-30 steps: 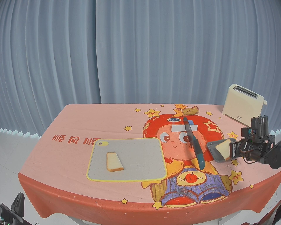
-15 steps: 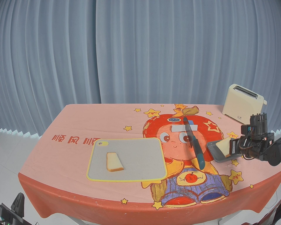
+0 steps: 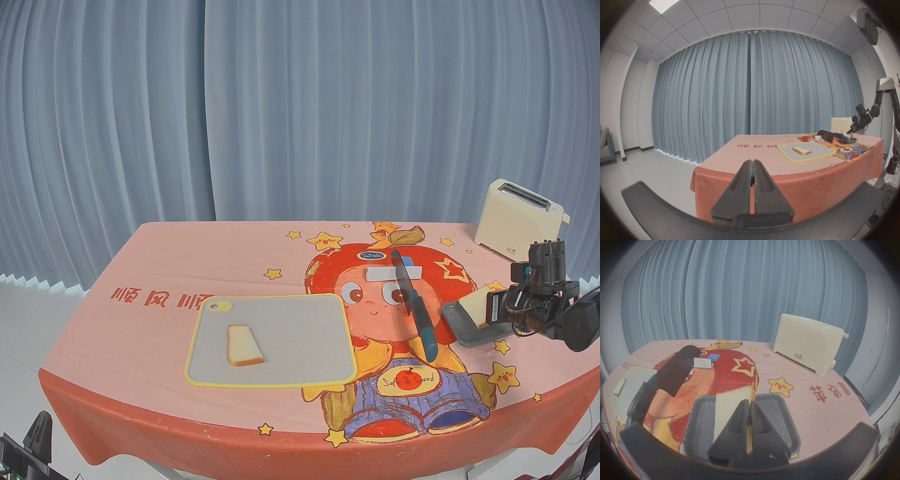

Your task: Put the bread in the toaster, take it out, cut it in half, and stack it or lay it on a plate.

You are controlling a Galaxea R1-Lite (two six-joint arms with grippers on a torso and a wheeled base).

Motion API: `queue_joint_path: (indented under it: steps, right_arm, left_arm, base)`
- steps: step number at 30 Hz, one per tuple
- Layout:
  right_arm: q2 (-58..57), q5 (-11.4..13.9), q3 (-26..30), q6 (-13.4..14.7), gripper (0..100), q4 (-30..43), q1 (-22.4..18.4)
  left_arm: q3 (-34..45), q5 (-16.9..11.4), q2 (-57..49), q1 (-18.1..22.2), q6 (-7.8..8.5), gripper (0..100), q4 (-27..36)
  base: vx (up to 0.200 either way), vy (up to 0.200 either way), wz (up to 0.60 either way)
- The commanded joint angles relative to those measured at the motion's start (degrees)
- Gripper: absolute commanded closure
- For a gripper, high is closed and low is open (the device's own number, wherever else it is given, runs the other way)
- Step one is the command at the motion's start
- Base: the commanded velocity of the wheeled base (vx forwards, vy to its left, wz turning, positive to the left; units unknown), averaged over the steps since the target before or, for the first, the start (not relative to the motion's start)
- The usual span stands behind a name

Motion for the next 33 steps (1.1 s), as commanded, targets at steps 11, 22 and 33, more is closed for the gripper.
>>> queue_joint_path:
  steps: [11,22,33]
  right_arm:
    - [0.79,-0.01,1.16,-0.10,100,-0.32,-0.01]
    - [0.79,-0.10,1.08,-0.10,100,-0.41,0.16]
    - [0.62,-0.36,1.43,-0.10,0,-0.32,0.34]
  left_arm:
    - [1.01,0.02,0.07,0.00,0.00,100,-0.01]
    - [1.01,0.02,0.07,0.00,0.00,100,-0.01]
    - [1.01,0.02,0.07,0.00,0.00,100,-0.01]
  base:
    - [0.000,0.000,0.00]
    - [0.000,0.000,0.00]
    - [0.000,0.000,0.00]
